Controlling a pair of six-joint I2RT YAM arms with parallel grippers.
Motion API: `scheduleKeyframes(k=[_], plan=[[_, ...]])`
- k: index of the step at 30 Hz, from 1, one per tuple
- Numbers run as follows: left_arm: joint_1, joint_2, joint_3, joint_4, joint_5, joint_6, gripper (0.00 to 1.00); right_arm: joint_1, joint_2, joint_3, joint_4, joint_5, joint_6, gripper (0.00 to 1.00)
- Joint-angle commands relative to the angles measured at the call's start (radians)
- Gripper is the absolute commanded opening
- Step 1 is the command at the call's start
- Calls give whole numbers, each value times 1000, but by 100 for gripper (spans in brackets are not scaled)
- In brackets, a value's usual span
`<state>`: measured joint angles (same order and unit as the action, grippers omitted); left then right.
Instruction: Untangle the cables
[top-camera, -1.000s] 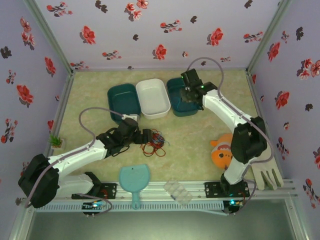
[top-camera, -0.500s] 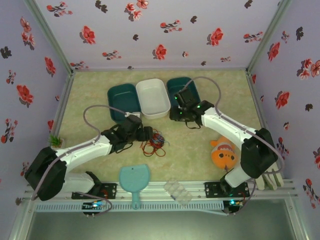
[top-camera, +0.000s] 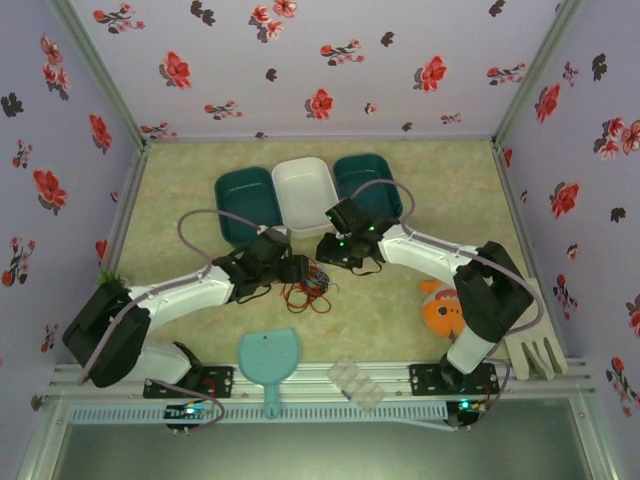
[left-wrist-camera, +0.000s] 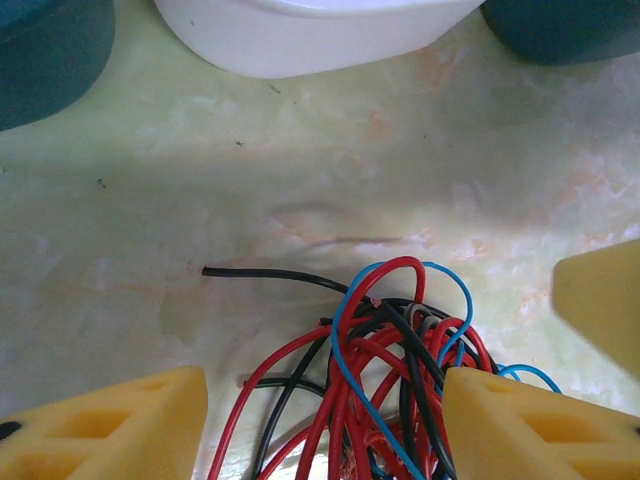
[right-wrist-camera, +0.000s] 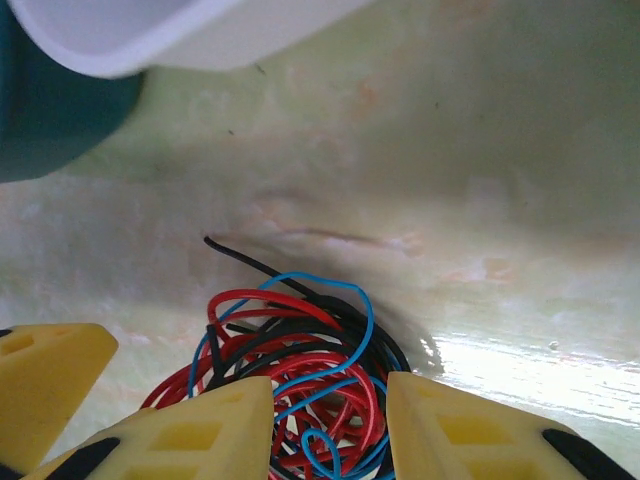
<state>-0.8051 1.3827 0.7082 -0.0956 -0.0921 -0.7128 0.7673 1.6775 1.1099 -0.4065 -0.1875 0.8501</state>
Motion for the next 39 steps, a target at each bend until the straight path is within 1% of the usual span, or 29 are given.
scheduleKeyframes(k=[1, 9, 11, 12, 14, 19, 23, 26, 32, 39], plan=[[7, 22, 10, 19, 15, -18, 62, 25, 25, -16, 31, -35, 56, 35], [8, 51, 7, 35, 27, -19, 58, 46, 55, -22, 47, -58, 85, 35], [7, 56, 2, 40, 29, -20, 57, 46, 53, -27, 49, -58, 86, 33], [7, 56, -1, 44, 29, -19, 56, 45, 53, -27, 49, -58, 87, 30], [8, 58, -10, 58, 29, -25, 55, 46, 56, -28, 50, -60, 87, 23], [9, 74, -9, 68, 37, -25, 50, 45, 51, -25, 68, -61, 79, 16], [9, 80, -11, 69, 41, -21, 43, 46, 27, -19, 82, -53, 59, 0], [9, 77, -22, 76, 39, -29, 38, 45, -8, -15, 64, -25, 33, 0], [9, 72, -39, 78, 40, -39, 30, 45, -111, -10, 19, 53, -39, 0], [9, 70, -46, 79, 38, -45, 24, 47, -239, -20, 5, 143, -128, 0]])
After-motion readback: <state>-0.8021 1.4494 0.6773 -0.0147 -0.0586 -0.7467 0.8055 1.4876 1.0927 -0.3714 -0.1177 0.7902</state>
